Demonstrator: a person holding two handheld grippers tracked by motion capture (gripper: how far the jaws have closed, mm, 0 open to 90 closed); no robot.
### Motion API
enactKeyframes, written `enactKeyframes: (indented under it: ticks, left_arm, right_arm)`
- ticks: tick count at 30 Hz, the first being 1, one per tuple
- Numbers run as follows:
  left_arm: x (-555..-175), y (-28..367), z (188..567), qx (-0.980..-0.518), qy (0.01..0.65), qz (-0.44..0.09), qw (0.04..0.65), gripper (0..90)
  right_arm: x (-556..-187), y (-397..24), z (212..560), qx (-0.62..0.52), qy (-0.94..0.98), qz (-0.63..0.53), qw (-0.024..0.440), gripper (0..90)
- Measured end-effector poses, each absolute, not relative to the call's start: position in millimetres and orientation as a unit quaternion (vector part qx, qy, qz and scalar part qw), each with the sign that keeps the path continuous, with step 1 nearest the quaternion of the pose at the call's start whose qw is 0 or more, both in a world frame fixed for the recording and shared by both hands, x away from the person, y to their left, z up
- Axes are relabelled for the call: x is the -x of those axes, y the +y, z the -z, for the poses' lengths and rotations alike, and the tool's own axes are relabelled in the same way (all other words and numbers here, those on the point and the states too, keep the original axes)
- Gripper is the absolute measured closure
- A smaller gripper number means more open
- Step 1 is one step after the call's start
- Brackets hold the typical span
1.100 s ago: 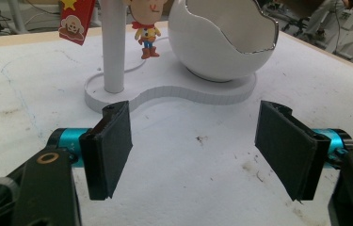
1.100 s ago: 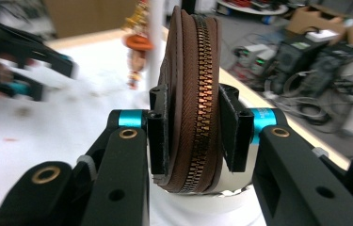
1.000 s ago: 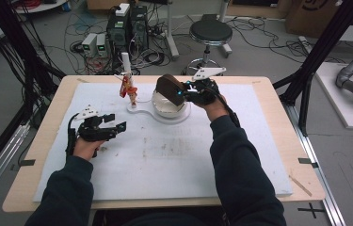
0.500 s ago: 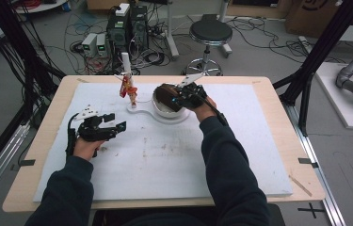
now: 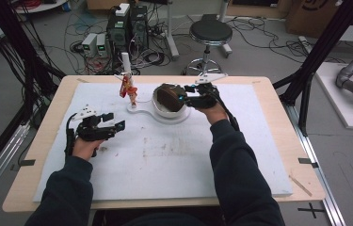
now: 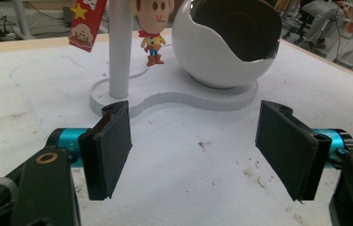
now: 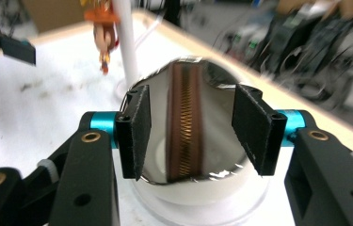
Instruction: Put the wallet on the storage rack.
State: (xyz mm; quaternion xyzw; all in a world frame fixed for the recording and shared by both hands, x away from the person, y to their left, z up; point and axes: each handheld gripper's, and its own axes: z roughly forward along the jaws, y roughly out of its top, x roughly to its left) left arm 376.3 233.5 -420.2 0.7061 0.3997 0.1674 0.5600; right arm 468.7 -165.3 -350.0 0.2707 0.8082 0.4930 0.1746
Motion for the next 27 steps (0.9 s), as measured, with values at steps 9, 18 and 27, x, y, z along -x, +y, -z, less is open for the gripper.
enactKeyframes:
  ticks: [9, 18, 27]
  left_arm:
    - [-375.7, 240.8, 418.0, -0.691, 0.410, -0.182, 0.567, 19.2]
    - [-375.7, 238.4, 417.4, -0.694, 0.402, -0.189, 0.566, 19.3]
    - [-375.0, 237.2, 415.8, -0.691, 0.397, -0.199, 0.570, 19.2]
  right_arm:
    - [-430.8, -229.2, 356.9, -0.313, 0.794, -0.481, 0.201, 27.0]
    - [-393.3, -273.9, 378.1, -0.349, 0.783, -0.461, 0.229, 21.1]
    - [-363.6, -315.6, 400.9, -0.383, 0.768, -0.448, 0.252, 21.0]
